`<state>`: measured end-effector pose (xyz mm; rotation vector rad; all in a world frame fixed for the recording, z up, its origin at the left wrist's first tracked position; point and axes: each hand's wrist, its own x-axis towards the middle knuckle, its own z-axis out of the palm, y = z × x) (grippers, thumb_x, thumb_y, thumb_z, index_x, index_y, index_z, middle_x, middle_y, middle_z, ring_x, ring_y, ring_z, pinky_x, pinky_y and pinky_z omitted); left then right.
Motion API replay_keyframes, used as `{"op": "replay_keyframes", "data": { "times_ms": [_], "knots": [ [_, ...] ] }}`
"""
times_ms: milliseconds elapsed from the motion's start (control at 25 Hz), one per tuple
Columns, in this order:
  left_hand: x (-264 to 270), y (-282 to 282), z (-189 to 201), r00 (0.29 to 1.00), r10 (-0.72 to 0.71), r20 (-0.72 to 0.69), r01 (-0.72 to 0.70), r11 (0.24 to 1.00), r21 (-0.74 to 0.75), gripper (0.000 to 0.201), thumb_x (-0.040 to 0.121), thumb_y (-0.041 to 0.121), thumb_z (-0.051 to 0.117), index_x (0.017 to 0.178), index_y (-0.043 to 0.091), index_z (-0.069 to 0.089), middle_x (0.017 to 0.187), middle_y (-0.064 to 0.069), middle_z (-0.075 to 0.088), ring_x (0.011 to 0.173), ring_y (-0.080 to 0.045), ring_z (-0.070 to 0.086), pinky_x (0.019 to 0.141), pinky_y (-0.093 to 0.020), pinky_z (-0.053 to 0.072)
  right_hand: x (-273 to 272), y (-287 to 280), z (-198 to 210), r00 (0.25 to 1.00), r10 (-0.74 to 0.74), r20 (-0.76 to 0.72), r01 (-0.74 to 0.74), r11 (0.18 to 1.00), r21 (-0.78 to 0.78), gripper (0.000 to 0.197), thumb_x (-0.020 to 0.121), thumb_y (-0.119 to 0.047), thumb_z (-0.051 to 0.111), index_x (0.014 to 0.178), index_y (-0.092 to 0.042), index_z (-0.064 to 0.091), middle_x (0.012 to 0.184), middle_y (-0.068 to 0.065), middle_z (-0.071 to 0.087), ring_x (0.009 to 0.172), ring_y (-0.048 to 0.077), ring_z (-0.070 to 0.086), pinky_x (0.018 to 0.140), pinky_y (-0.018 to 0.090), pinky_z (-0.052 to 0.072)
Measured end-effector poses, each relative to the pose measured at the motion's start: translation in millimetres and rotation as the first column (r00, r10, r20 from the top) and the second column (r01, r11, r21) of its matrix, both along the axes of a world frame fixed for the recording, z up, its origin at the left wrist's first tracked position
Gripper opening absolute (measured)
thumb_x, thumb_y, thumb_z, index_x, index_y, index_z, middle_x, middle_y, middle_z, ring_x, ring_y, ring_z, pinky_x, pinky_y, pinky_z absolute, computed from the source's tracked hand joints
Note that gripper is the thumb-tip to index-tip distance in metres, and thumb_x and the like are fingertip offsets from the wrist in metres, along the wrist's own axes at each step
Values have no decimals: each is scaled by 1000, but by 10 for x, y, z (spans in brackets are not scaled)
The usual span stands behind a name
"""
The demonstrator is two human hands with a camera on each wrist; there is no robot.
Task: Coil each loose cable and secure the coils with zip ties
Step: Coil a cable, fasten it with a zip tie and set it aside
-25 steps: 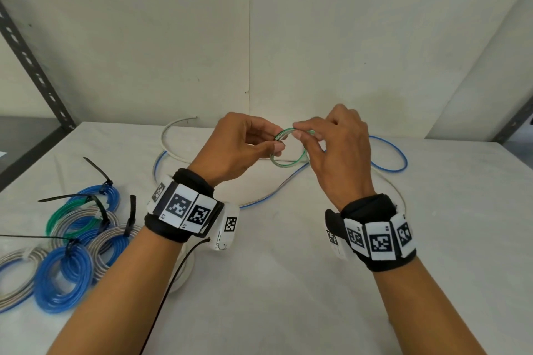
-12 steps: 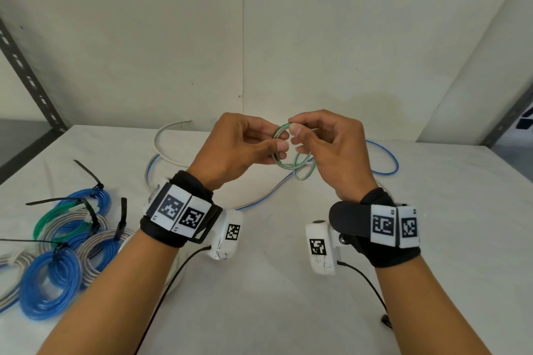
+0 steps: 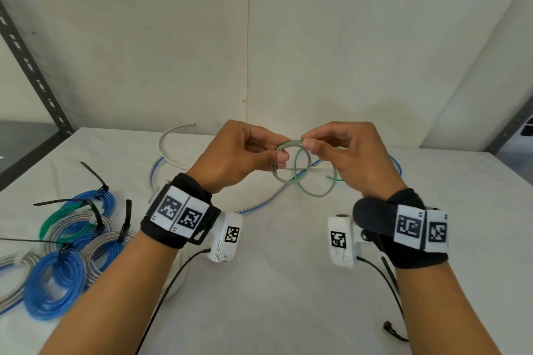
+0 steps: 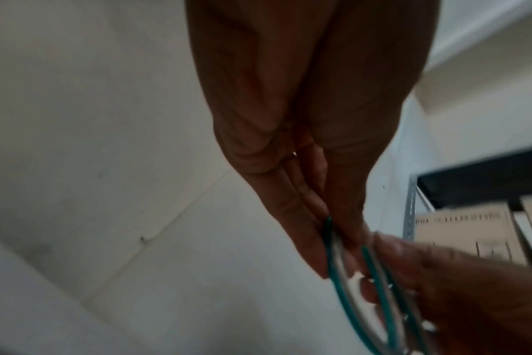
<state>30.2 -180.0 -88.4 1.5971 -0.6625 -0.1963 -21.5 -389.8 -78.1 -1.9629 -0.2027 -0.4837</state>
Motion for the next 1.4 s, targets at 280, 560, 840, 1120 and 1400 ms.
{"op": "replay_keyframes", "data": {
  "times_ms": [280, 560, 840, 1120, 1400],
  "knots": [
    [37, -33, -63, 997, 67, 38, -71, 990, 124, 20, 83, 1, 78, 103, 0, 75, 85, -17, 77, 76, -23, 74, 71, -29, 61, 15, -37, -42, 966, -229, 119, 232, 973, -13, 13, 88, -14, 76, 81, -25, 75, 74, -9, 72, 65, 5, 61, 51, 19, 53],
    [97, 19, 10, 971, 168, -171, -213, 932, -293, 21, 88, 4, 71, 109, 2, 72, 86, -9, 77, 80, -20, 75, 78, -31, 61, 21, 227, -110, 999, -5, -46, 18, 954, 301, 7, 90, -11, 73, 85, -10, 69, 81, 7, 73, 70, 20, 72, 53, 26, 53],
    [37, -28, 25, 972, 48, -231, -123, 937, -326, 32, 90, 15, 67, 120, 4, 65, 88, -7, 74, 85, -21, 73, 81, -35, 60, 37, 359, -129, 995, -47, 83, 10, 916, 402, 7, 89, -6, 74, 89, -7, 68, 85, 15, 75, 74, 25, 74, 56, 28, 56],
    [-109, -231, -16, 974, -15, -227, 2, 998, -59, 20, 108, 16, 40, 96, 8, 53, 56, 7, 40, 50, -10, 37, 57, -25, 45, -48, 193, -34, 995, 80, 56, -66, 974, -217, 3, 86, -14, 78, 85, -15, 76, 76, -6, 72, 74, 13, 67, 61, 24, 53],
    [9, -152, 25, 959, 213, -189, -260, 926, -274, 22, 107, 10, 38, 88, 13, 49, 55, 12, 34, 49, -6, 29, 47, -20, 29, -18, 270, -36, 995, -30, 90, 28, 999, 30, 6, 89, -20, 76, 87, -15, 75, 71, -1, 72, 59, 9, 61, 56, 29, 50]
  ]
}}
